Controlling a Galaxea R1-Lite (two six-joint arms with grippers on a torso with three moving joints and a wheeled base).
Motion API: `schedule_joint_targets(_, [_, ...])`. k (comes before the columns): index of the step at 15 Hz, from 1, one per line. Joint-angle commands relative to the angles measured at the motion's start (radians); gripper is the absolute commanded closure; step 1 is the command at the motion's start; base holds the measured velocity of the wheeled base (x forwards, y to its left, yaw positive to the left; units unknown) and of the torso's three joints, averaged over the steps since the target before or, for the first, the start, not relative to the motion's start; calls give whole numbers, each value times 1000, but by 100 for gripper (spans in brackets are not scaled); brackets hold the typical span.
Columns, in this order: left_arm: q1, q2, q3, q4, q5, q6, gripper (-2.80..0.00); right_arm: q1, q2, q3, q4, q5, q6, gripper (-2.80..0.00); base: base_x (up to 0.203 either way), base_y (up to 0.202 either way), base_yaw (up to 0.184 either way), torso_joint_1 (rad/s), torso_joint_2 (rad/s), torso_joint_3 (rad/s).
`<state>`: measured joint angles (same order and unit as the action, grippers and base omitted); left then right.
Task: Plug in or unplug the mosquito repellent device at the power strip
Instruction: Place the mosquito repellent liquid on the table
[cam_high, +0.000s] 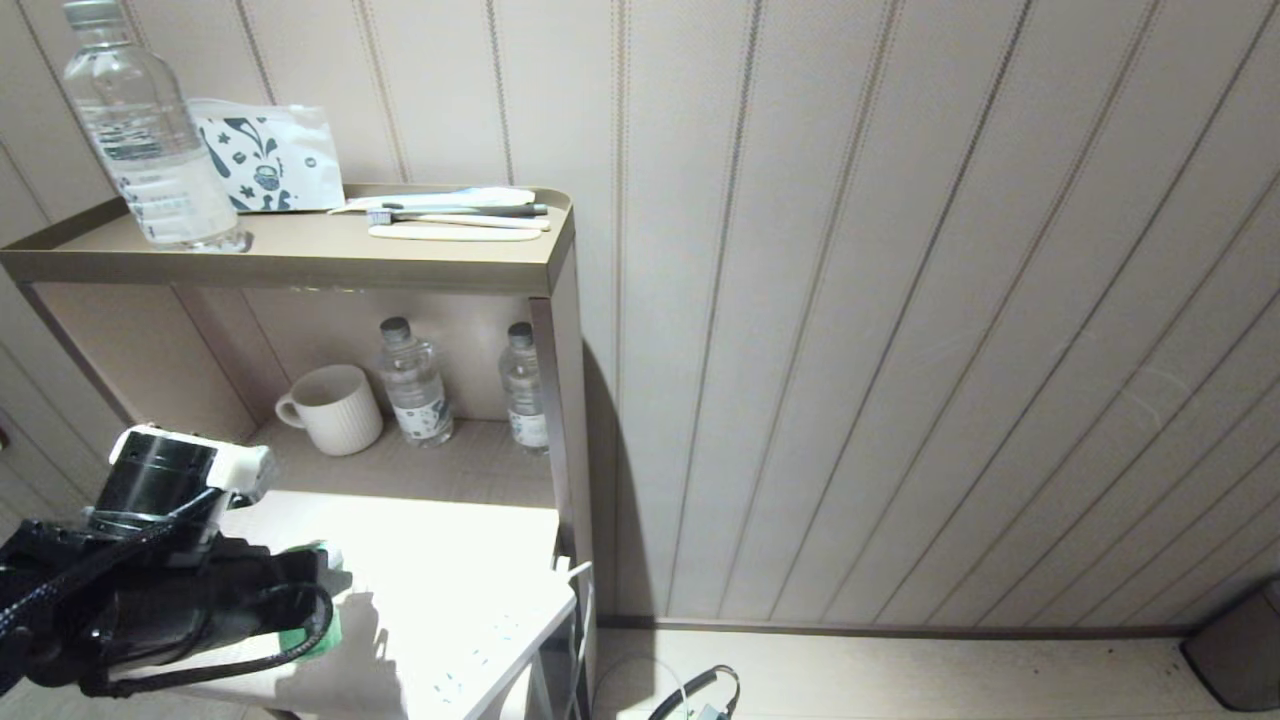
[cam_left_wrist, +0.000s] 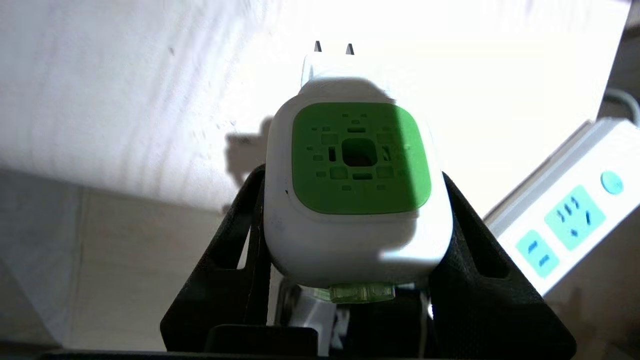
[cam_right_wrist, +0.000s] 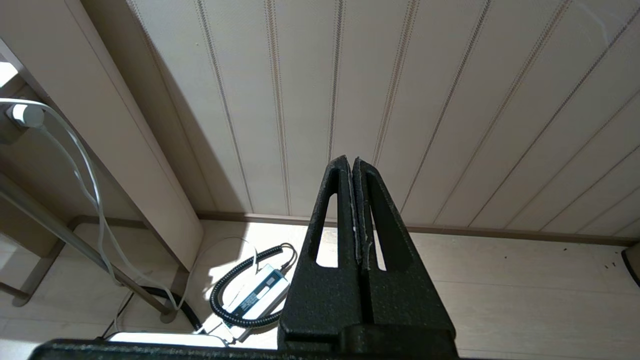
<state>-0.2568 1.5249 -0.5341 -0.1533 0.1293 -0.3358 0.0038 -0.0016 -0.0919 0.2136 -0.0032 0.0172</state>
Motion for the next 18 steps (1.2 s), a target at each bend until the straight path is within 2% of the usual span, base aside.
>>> schedule_joint_targets(1, [0, 6, 92, -254, 52, 22, 0, 1, 2, 0, 4, 0, 0, 0, 0, 0, 0, 0, 0, 0])
schedule_joint_targets(5, [-8, 101, 249, -694, 180, 105, 0, 1, 2, 1, 4, 0, 1, 0, 0, 0, 0, 0, 0, 0])
schedule_joint_targets(7, [-20, 216, 309, -911, 242, 153, 0, 1, 2, 1, 4, 0, 1, 0, 0, 0, 0, 0, 0, 0])
schedule_joint_targets(10, [-69, 453, 395, -1262, 325, 181, 0, 1, 2, 1, 4, 0, 1, 0, 0, 0, 0, 0, 0, 0])
schedule_joint_targets(12, [-102, 560, 422, -1356, 388, 214, 0, 1, 2, 1, 4, 0, 0, 0, 0, 0, 0, 0, 0, 0])
schedule_joint_targets(14, [-122, 543, 432, -1400, 420, 236, 0, 1, 2, 1, 4, 0, 1, 0, 0, 0, 0, 0, 0, 0])
schedule_joint_targets(18, [-130, 579, 371, -1416, 409, 230, 0, 1, 2, 1, 4, 0, 1, 0, 0, 0, 0, 0, 0, 0])
